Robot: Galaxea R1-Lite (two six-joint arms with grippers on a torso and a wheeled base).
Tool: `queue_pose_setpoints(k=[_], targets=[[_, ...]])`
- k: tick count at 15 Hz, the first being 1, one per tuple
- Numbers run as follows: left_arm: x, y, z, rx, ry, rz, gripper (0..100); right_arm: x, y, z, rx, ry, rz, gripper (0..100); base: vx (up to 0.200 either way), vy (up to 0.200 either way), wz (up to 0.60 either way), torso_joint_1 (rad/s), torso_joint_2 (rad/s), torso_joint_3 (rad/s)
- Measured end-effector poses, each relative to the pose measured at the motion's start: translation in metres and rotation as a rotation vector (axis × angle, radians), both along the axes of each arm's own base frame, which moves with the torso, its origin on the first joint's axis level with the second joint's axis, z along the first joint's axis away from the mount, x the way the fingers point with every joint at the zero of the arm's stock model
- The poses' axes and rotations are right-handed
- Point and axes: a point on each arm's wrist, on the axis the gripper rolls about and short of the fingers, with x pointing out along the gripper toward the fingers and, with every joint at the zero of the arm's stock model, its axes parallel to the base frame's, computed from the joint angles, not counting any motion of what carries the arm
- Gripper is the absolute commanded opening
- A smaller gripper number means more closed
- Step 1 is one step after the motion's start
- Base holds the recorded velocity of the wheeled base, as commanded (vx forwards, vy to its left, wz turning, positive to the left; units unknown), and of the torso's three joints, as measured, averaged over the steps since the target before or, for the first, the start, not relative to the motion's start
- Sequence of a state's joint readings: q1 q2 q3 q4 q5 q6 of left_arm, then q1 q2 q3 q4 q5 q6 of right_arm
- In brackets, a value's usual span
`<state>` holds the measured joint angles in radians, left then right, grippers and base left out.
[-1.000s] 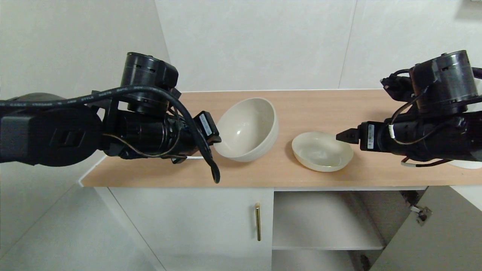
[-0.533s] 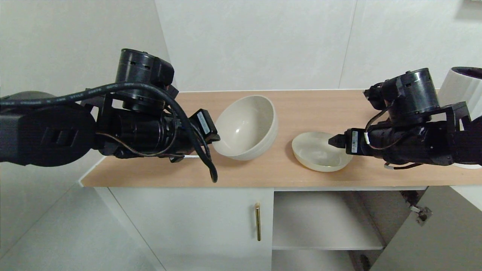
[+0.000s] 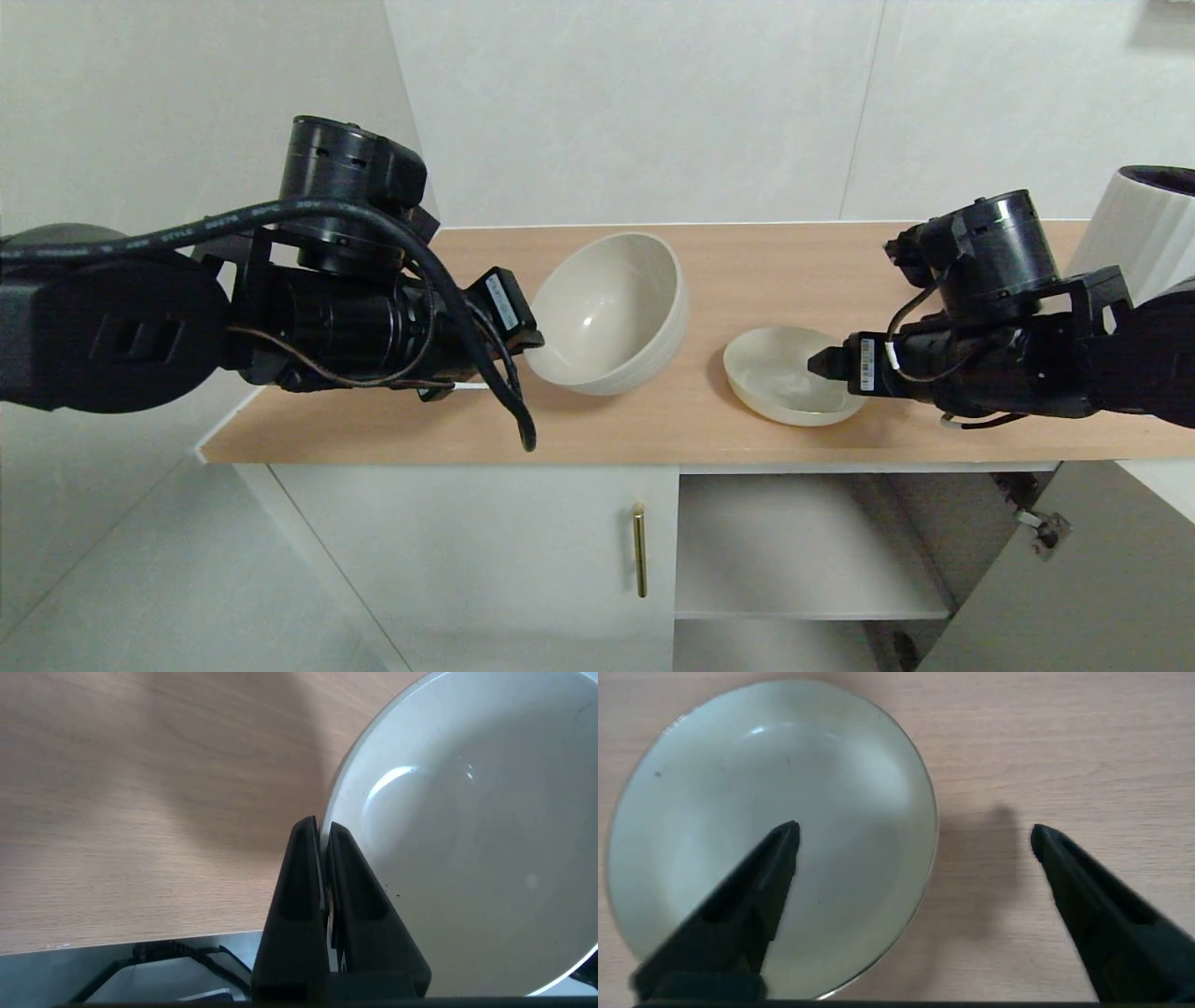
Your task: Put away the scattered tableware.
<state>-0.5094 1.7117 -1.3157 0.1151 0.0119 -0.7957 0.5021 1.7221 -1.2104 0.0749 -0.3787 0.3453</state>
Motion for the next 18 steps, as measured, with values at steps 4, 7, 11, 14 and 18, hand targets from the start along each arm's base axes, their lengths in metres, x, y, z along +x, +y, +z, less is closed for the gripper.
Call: queue_pose_setpoints(k=[4,7,11,14,18], targets=[[-0.001,0.001,0.001,-0.002,-0.003,0.0,0,0.003,0.001,-0.003,0.002,0.008,-0.002,0,0.0,0.0,0.0,0.0,0.0,0.0],[-0.001,0.001,0.002,-0.003,-0.005,0.0,0,0.003,0.001,-0.003,0.003,0.007,-0.002,0,0.0,0.0,0.0,0.0,0.0,0.0],[-0.001,0.001,0.002,-0.004,-0.007,0.001,0,0.002,0.001,-0.001,0.005,0.007,0.0,0,0.0,0.0,0.0,0.0,0.0,0.0],[-0.005,0.004,0.0,0.03,-0.013,-0.006,0,-0.004,-0.003,0.005,0.018,0.002,0.014,0,0.0,0.0,0.0,0.0,0.0,0.0],[-0.029,0.017,-0.002,0.123,-0.045,-0.056,0,-0.034,-0.019,0.021,0.061,0.058,0.1,0,0.0,0.0,0.0,0.0,0.0,0.0]])
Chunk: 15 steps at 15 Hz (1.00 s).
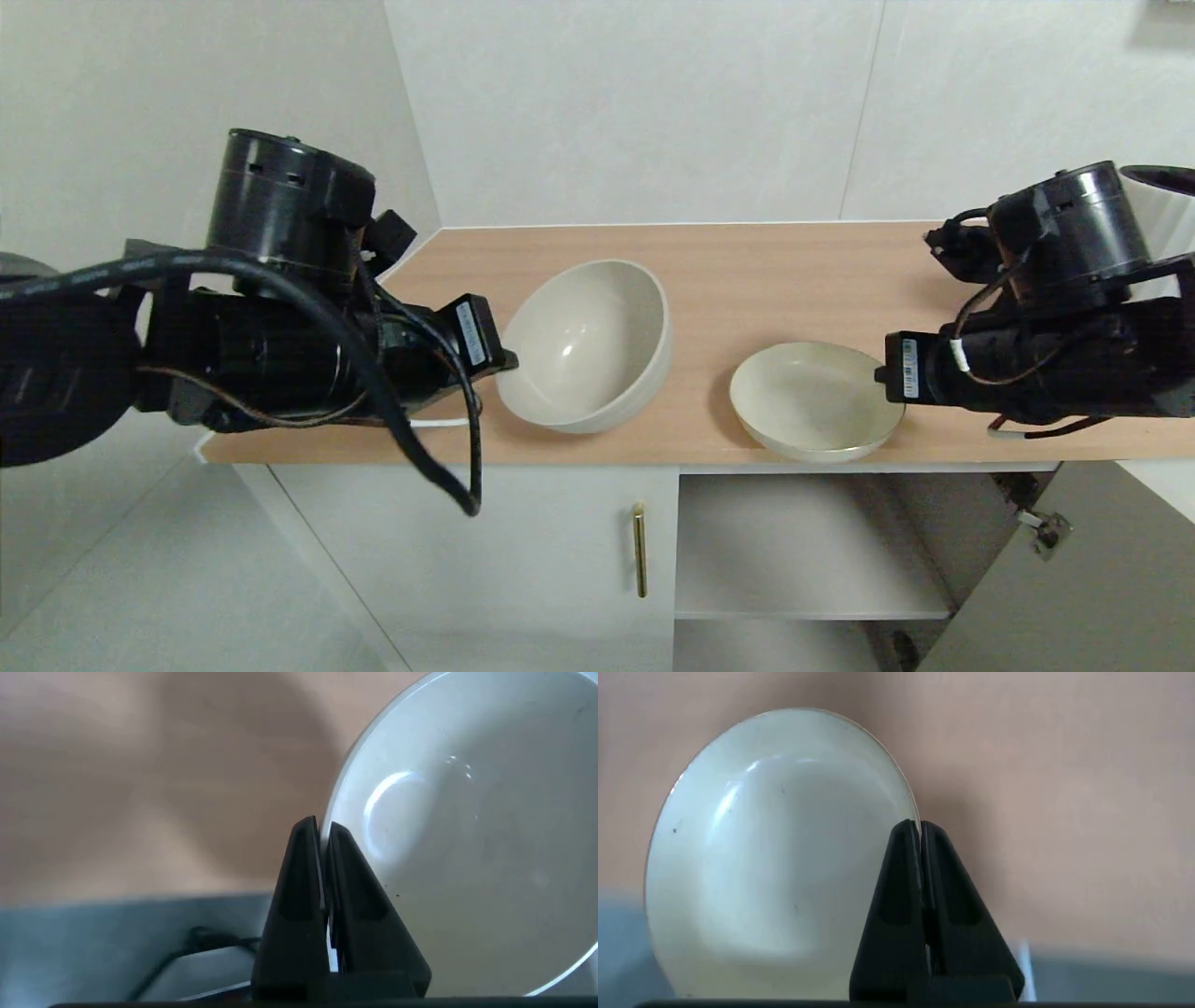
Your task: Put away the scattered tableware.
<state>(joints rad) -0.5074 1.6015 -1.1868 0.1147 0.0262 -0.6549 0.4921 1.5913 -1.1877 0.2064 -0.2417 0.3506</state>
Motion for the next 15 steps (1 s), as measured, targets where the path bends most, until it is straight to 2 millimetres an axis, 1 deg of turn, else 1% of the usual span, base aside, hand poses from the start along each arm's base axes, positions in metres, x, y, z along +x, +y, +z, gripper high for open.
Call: queue_pose_setpoints(k=[4,5,7,11,15], targets=[[-0.035,0.02,0.002,0.088,-0.06,-0.062,0,-0.042,-0.022,0.013,0.022,0.084,0.071,0,0.0,0.0,0.0,0.0,0.0,0.0],[-0.041,0.023,0.003,0.09,-0.071,-0.066,0,-0.048,-0.025,0.016,0.033,0.077,0.075,0,0.0,0.0,0.0,0.0,0.0,0.0],[-0.049,0.028,-0.001,0.115,-0.071,-0.077,0,-0.059,-0.034,0.014,0.059,0.082,0.089,0,0.0,0.0,0.0,0.0,0.0,0.0],[-0.053,0.03,-0.006,0.133,-0.064,-0.09,0,-0.073,-0.043,0.011,0.059,0.074,0.087,0,0.0,0.0,0.0,0.0,0.0,0.0],[-0.051,0.028,-0.009,0.138,-0.055,-0.093,0,-0.076,-0.044,0.011,0.058,0.07,0.087,0,-0.2,0.0,0.0,0.007,0.0,0.0]])
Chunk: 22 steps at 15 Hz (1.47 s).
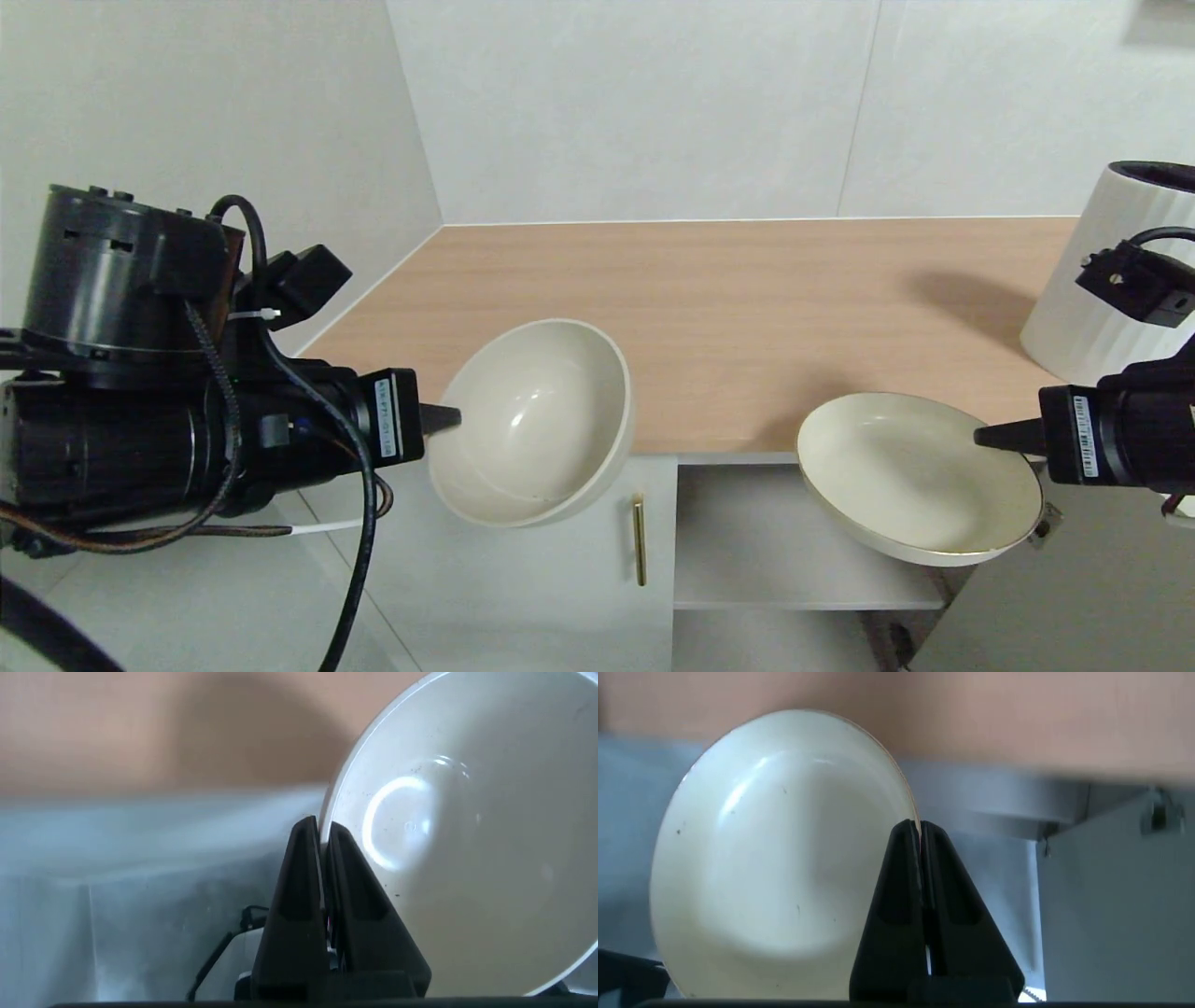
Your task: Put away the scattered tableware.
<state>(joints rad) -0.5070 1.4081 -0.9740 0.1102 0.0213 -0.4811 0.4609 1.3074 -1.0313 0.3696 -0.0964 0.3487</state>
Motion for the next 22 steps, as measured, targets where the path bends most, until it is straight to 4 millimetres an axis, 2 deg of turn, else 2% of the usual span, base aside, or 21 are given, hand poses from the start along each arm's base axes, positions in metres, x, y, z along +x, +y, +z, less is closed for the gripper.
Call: queue_pose_setpoints(k=[3,19,22], targets=[[0.0004,-0.0004,0.0002,0.001,0.0,0.0,0,-0.0007,-0.0002,0.0005,0.001,-0.002,0.001,0,-0.2,0.0,0.0,-0.007,0.0,0.006],[0.0062,-0.0035,-0.0043,0.024,0.009,-0.006,0,0.0045,0.0016,-0.004,-0.011,0.018,-0.004,0,0.0,0.0,0.0,0.0,0.0,0.0],[0.0068,-0.0039,-0.0048,0.025,0.011,-0.006,0,0.0055,0.0021,-0.0045,-0.013,0.019,-0.003,0,0.0,0.0,0.0,-0.084,0.23,0.144]])
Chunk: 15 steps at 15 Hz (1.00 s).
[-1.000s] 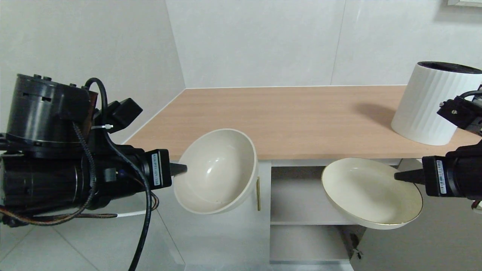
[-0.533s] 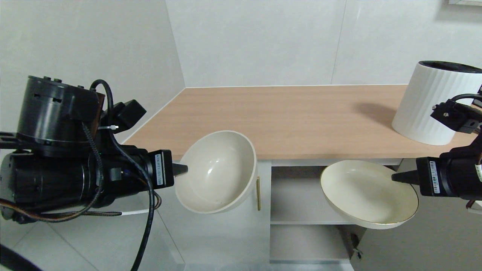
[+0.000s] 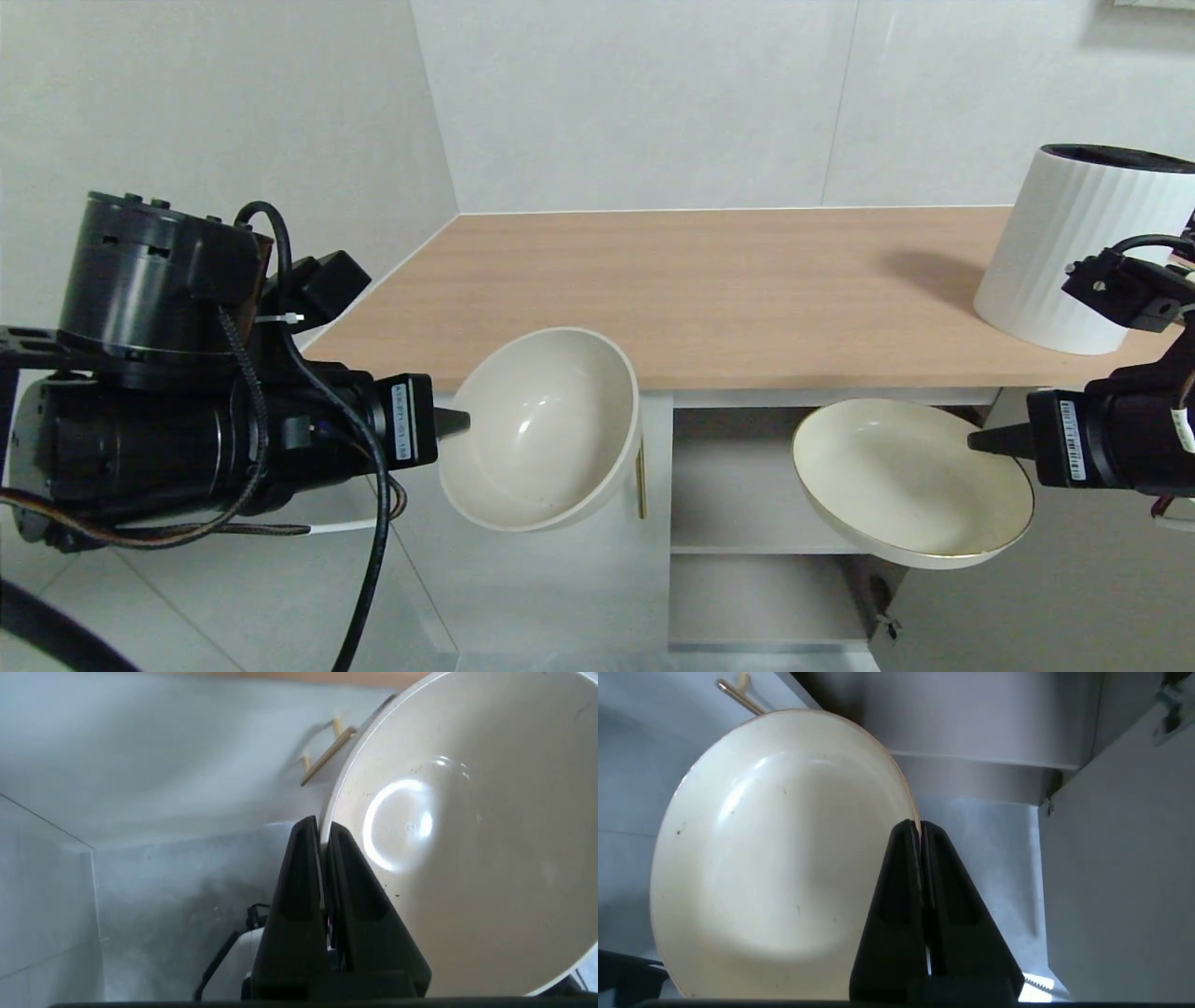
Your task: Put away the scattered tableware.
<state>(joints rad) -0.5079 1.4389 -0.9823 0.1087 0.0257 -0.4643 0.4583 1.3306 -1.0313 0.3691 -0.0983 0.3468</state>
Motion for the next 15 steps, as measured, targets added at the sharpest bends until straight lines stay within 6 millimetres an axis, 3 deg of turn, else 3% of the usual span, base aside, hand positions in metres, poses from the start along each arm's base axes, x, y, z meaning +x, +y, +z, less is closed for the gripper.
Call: queue_pose_setpoints(k=[11,15], targets=[[0.001,-0.0006,-0.0007,0.001,0.003,0.0,0,0.0017,0.0009,-0.0046,-0.011,0.0,0.009,0,0.0,0.0,0.0,-0.138,0.45,0.306],[0.0011,-0.0006,-0.001,0.002,0.004,0.0,0,0.0015,0.0008,-0.0059,-0.014,0.004,0.009,0,0.0,0.0,0.0,-0.03,0.13,0.096]])
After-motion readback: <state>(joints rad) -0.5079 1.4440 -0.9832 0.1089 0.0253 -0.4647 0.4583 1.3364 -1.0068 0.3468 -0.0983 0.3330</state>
